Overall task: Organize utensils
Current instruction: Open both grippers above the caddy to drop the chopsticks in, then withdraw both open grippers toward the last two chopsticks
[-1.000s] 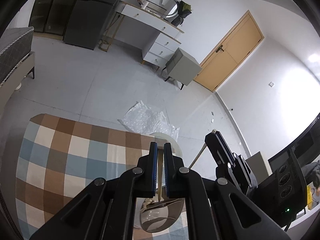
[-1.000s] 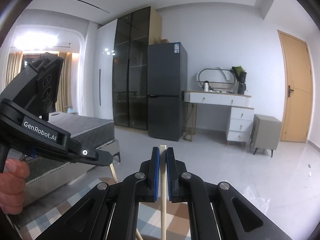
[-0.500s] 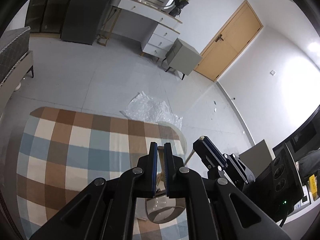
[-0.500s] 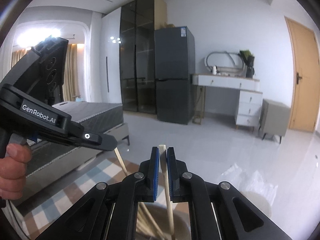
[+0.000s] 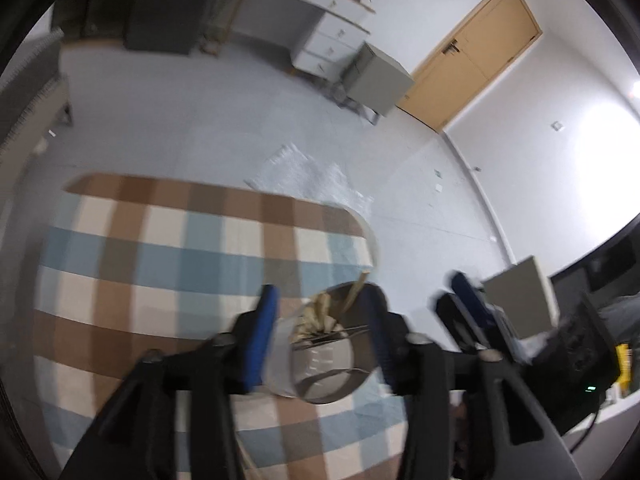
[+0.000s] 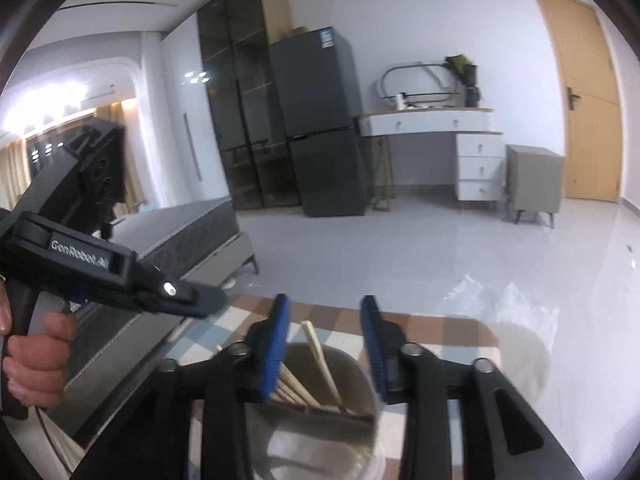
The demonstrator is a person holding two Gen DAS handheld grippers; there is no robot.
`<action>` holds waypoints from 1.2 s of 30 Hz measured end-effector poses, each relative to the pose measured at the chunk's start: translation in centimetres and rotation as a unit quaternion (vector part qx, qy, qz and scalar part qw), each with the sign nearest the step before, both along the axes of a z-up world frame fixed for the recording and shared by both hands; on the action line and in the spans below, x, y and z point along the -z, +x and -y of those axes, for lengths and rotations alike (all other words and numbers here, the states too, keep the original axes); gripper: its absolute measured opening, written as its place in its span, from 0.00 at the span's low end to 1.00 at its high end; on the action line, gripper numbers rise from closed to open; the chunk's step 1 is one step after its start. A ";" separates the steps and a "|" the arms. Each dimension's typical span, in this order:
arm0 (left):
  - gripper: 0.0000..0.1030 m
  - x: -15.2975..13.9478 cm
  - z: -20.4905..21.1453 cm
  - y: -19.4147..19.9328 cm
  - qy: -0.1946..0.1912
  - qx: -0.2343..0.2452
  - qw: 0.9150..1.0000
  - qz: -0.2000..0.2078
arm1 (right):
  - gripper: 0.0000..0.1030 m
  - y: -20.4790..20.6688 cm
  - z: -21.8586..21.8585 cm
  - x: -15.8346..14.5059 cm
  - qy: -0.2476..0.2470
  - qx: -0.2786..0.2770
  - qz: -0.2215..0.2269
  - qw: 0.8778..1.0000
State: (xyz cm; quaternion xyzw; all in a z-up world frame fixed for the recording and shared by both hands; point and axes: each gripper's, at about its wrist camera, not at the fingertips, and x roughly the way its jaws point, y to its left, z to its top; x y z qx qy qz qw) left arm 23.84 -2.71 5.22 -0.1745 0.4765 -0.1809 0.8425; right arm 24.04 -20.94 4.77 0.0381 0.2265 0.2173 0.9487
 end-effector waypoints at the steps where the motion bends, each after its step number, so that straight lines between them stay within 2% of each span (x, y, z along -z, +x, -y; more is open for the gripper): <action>1: 0.51 -0.3 -0.2 -0.5 0.004 -0.006 1.000 0.006 | 0.46 -0.7 0.4 -0.3 0.004 0.003 0.002 1.000; 4: 0.57 -1.4 -0.7 -2.6 0.026 -0.025 0.999 0.020 | 0.51 -2.7 1.1 -1.4 0.006 0.012 0.007 1.000; 6: 0.60 -2.3 -0.9 -4.4 0.044 -0.035 0.998 0.036 | 0.62 -4.2 1.4 -2.1 0.016 0.021 0.013 1.000; 7: 0.66 -2.7 -0.9 -5.0 0.054 -0.040 0.997 0.044 | 0.64 -4.9 1.5 -2.4 0.022 0.024 0.016 0.999; 15: 0.81 -5.3 -1.2 -10.4 0.110 -0.077 0.984 0.116 | 0.79 -10.7 0.8 -4.7 0.033 0.028 0.041 0.998; 18: 0.83 -5.6 -1.3 -12.2 0.128 -0.080 0.979 0.138 | 0.84 -12.5 0.5 -5.2 0.043 0.028 0.047 0.998; 19: 0.84 -5.6 -1.3 -12.5 0.133 -0.079 0.978 0.142 | 0.85 -13.0 0.4 -5.3 0.045 0.032 0.049 0.997; 21: 0.86 -5.4 -1.4 -13.3 0.141 -0.082 0.975 0.150 | 0.93 -13.9 0.1 -5.4 0.045 0.037 0.052 0.997; 23: 0.87 -5.0 -1.7 -14.2 0.145 -0.087 0.973 0.158 | 0.96 -14.7 -0.2 -5.3 0.049 0.035 0.053 0.997; 28: 0.89 -3.7 -2.6 -15.5 0.153 -0.103 0.969 0.162 | 0.99 -16.3 -1.2 -4.9 0.049 0.033 0.056 0.997; 36: 0.90 -1.2 -3.7 -17.2 0.154 -0.116 0.969 0.156 | 1.00 -18.0 -2.2 -2.8 0.047 0.044 0.039 0.997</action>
